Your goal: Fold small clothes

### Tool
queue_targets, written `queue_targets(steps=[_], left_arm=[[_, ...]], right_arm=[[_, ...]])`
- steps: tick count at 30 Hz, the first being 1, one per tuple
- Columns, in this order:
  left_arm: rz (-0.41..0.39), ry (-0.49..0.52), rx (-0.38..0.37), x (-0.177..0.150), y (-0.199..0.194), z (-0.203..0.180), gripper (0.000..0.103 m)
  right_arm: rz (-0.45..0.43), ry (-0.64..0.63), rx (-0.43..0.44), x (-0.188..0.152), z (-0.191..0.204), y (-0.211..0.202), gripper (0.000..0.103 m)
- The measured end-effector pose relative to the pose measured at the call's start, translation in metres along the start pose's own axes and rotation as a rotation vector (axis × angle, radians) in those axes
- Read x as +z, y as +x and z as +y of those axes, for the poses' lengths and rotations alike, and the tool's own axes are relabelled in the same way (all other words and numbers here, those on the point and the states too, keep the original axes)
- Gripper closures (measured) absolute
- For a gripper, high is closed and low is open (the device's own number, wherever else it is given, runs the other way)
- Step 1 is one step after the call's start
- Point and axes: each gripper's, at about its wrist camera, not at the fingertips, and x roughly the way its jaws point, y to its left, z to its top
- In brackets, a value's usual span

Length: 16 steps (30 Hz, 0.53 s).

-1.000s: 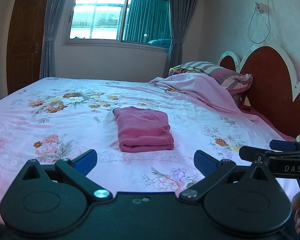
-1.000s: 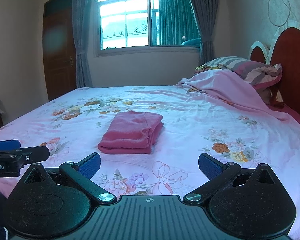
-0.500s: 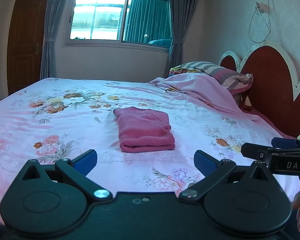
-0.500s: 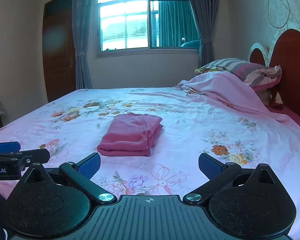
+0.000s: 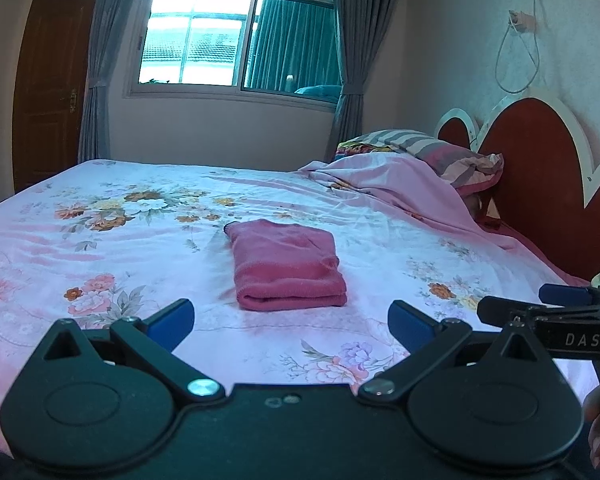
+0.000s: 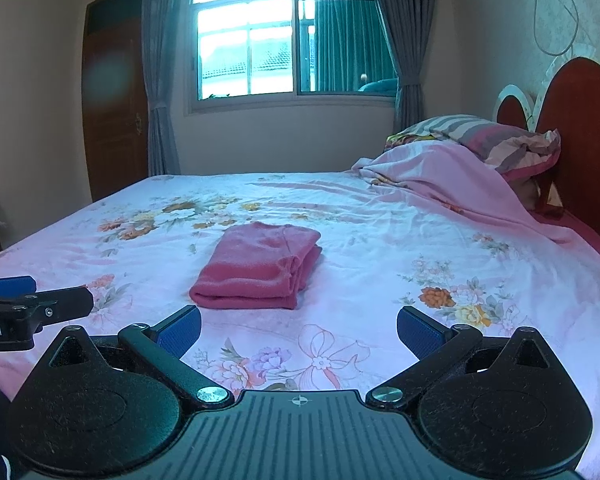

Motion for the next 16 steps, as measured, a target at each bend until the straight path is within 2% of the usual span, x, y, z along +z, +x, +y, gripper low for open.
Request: queue_targets(steps=[16], left_arm=[[0.007, 0.008, -0.009, -0.0029, 0.0027, -0.0015, 0.002]], right_arm=[[0.000, 0.010, -0.008, -0.0031, 0.0026, 0.0026, 0.000]])
